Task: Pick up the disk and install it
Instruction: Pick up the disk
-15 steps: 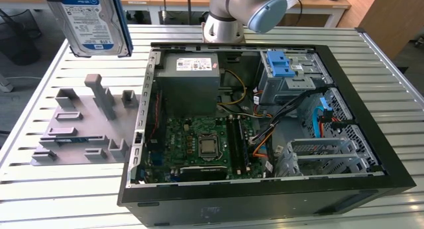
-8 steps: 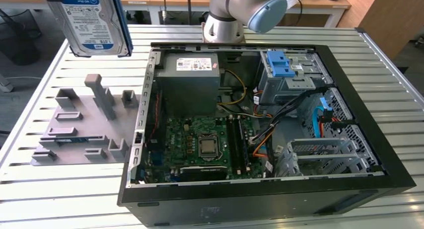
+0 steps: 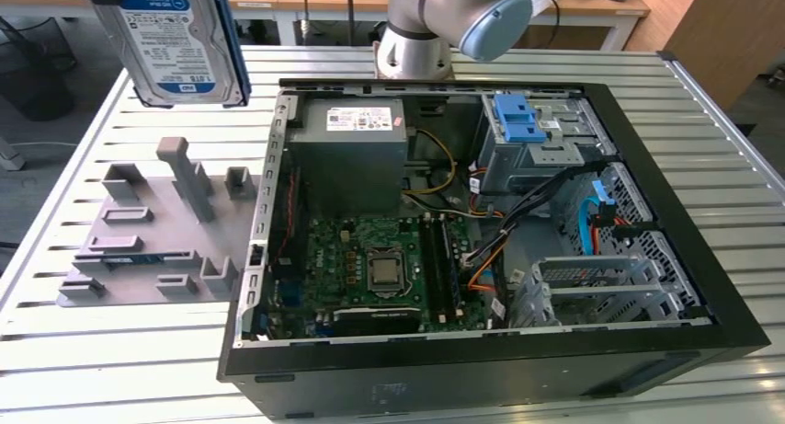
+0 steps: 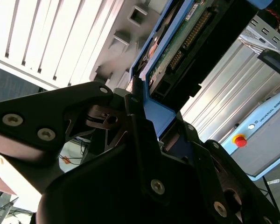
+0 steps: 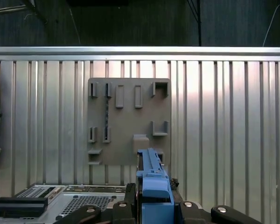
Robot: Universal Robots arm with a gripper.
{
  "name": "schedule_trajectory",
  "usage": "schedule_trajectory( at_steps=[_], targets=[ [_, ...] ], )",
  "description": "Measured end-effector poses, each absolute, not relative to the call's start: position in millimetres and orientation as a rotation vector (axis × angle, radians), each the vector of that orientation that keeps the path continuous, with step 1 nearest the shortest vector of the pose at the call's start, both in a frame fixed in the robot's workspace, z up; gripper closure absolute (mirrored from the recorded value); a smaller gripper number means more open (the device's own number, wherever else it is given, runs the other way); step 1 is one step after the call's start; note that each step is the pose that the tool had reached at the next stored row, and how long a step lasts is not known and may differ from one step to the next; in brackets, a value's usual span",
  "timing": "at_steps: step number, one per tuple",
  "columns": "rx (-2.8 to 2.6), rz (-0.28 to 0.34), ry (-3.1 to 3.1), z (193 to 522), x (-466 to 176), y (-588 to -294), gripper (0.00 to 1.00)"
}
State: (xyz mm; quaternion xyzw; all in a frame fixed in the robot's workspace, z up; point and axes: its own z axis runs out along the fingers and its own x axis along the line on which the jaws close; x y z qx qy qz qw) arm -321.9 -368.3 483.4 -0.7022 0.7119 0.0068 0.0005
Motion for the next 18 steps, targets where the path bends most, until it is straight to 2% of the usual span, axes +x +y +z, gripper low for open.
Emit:
schedule_trajectory(
  at_steps=[18],
  targets=[
    [-2.205, 0.022, 2.236, 483, -312, -381, 0.64]
  ],
)
